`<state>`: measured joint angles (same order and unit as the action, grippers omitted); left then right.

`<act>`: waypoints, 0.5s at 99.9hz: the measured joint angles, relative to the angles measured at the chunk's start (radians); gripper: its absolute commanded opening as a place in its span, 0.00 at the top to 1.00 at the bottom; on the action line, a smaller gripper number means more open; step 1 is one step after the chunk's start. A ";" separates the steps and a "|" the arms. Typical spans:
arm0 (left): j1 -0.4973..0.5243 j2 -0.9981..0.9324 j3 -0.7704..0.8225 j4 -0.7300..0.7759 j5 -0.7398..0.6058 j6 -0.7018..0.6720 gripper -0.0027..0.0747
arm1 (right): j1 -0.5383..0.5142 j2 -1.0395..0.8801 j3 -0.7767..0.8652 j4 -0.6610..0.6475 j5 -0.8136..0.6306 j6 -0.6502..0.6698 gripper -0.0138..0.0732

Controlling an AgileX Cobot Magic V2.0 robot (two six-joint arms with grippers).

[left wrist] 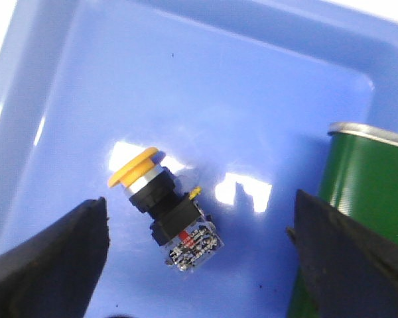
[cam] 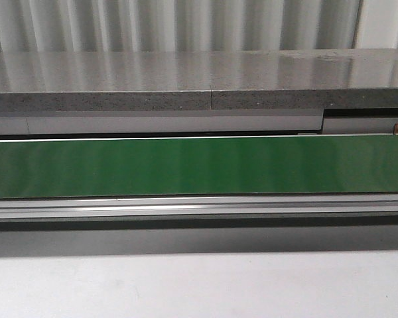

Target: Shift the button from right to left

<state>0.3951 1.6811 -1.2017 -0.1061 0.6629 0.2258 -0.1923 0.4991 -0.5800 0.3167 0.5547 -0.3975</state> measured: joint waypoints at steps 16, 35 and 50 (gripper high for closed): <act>-0.047 -0.137 0.000 -0.011 0.000 0.000 0.25 | 0.000 0.000 0.000 0.000 0.000 0.000 0.92; -0.156 -0.301 0.000 -0.019 0.002 0.000 0.25 | 0.000 0.000 0.000 0.000 0.000 0.000 0.92; -0.232 -0.424 0.002 -0.023 0.004 0.000 0.25 | 0.000 0.000 0.000 0.000 0.000 0.000 0.92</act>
<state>0.1627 1.2574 -1.1993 -0.1290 0.6670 0.2258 -0.1923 0.4991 -0.5800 0.3167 0.5547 -0.3975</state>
